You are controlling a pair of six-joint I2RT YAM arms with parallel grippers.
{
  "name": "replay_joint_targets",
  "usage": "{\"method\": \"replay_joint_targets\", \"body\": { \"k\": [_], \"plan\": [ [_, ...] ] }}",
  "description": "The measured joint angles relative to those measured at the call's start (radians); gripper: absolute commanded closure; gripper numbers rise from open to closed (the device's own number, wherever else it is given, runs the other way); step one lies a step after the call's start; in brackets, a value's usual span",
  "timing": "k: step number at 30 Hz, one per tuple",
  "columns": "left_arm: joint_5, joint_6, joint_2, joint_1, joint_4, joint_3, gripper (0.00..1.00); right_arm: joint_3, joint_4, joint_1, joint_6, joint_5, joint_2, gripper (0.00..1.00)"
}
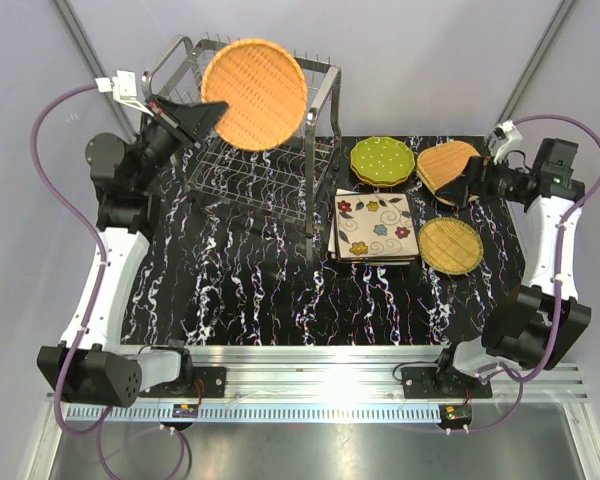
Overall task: Unload the plates from the dish rack
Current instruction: Pass the plate from the left arm to the right
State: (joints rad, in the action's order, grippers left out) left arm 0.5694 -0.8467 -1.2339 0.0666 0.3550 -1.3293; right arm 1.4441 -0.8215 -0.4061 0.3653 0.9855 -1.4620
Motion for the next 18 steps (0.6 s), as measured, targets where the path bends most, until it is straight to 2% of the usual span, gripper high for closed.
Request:
{"method": "replay_joint_targets", "body": {
  "k": [4, 8, 18],
  "plan": [
    [0.059, -0.005, 0.058, 0.049, 0.007, 0.077, 1.0, 0.022, 0.012, 0.077, -0.03, 0.08, 0.01, 0.0],
    [0.089, 0.003, 0.114, 0.111, 0.015, 0.148, 1.0, 0.014, 0.082, 0.183, -0.128, 0.164, 0.052, 0.0],
    [0.078, 0.075, 0.198, 0.267, -0.011, 0.351, 1.0, -0.204, 0.521, 0.385, -0.563, 0.289, 0.277, 0.0]
  ]
}}
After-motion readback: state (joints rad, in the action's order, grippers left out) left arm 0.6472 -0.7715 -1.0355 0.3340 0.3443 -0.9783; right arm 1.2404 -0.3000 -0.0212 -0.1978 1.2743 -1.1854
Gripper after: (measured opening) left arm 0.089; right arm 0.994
